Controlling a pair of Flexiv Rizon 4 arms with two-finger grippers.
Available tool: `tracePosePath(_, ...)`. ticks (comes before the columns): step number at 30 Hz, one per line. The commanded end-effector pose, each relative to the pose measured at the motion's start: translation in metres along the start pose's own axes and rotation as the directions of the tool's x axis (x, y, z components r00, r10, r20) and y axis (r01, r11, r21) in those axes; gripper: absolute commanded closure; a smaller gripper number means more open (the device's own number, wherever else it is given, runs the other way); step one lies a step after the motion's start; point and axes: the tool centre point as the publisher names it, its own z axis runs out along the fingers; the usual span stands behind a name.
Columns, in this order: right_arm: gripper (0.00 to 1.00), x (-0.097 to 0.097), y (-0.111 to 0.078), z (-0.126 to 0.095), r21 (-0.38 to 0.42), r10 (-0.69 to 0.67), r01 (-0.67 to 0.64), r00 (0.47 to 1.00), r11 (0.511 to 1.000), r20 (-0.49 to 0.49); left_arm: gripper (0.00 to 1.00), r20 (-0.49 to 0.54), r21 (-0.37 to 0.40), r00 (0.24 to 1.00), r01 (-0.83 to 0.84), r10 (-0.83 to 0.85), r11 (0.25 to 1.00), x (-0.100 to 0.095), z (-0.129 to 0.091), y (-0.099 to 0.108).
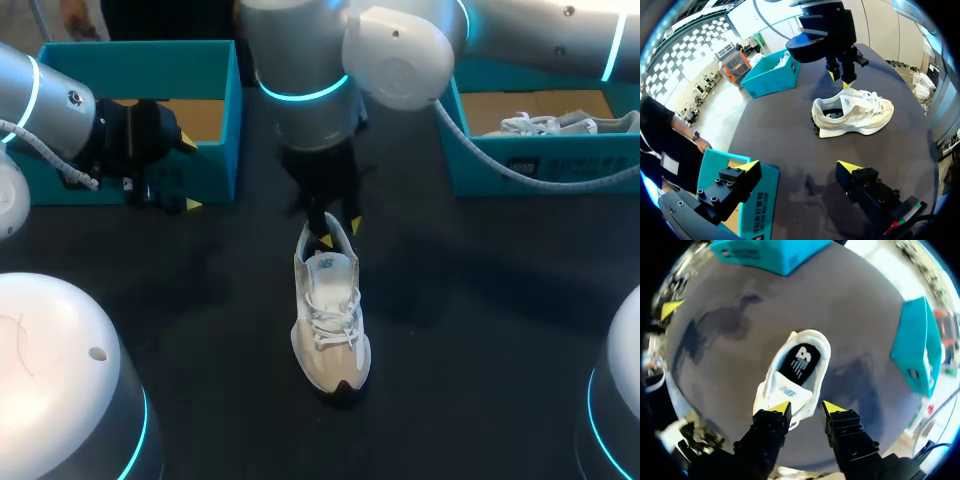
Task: Take the shoe out of the shoebox, open the shoe tongue, remove and reinsert the insole, then place the shoe into the shoebox
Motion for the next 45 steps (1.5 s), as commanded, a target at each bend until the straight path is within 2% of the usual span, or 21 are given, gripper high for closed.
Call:
tracePosePath(1,0.3,0.002,0.005,-0.006,-0.028,-0.368,0.369,0.929,0.929,0.029,0.0,0.0,-0.004,1.0,0.0,0.0,1.0,0.0,0.0,0.0)
tracePosePath(2,0.0,0.002,0.005,-0.006,-0.028,-0.368,0.369,0.929,0.929,0.029,0.0,0.0,-0.004,1.0,0.0,0.0,1.0,0.0,0.0,0.0)
tracePosePath(15,0.0,0.002,0.005,-0.006,-0.028,-0.368,0.369,0.929,0.929,0.029,0.0,0.0,-0.004,1.0,0.0,0.0,1.0,0.0,0.0,0.0)
tracePosePath(17,0.0,-0.001,0.002,-0.007,-0.122,-0.394,0.395,0.918,0.911,0.034,0.0,0.0,-0.004,1.0,0.0,0.0,1.0,0.0,0.0,0.0)
tracePosePath(18,0.0,-0.004,0.002,-0.008,-0.156,-0.437,0.443,0.897,0.883,0.067,0.0,0.0,-0.004,1.0,0.0,0.0,1.0,0.0,0.0,0.0)
tracePosePath(20,0.0,-0.006,0.002,-0.009,-0.176,-0.472,0.48,0.877,0.86,0.085,0.0,0.0,-0.004,1.0,0.0,0.0,1.0,0.0,0.0,0.0)
tracePosePath(21,0.0,-0.008,0.004,-0.009,-0.183,-0.508,0.519,0.855,0.835,0.104,0.0,0.0,-0.004,1.0,0.0,0.0,1.0,0.0,0.0,0.0)
tracePosePath(24,0.0,-0.013,0.011,-0.004,-0.157,-0.561,0.573,0.819,0.804,0.115,0.0,0.0,-0.004,1.0,0.0,0.0,1.0,0.0,0.0,0.0)
tracePosePath(30,0.0,-0.021,0.034,0.004,-0.128,-0.614,0.629,0.777,0.767,0.135,0.0,0.0,-0.004,1.0,0.0,0.0,1.0,0.0,0.0,0.0)
tracePosePath(31,0.0,-0.021,0.038,0.006,-0.121,-0.606,0.621,0.783,0.774,0.143,0.0,0.0,-0.004,1.0,0.0,0.0,1.0,0.0,0.0,0.0)
tracePosePath(38,0.0,-0.024,0.057,0.016,-0.122,-0.648,0.673,0.737,0.729,0.192,0.0,0.0,-0.004,1.0,0.0,0.0,1.0,0.0,0.0,0.0)
tracePosePath(45,0.0,-0.028,0.069,0.03,-0.127,-0.662,0.69,0.721,0.712,0.206,0.0,0.0,-0.004,1.0,0.0,0.0,1.0,0.0,0.0,0.0)
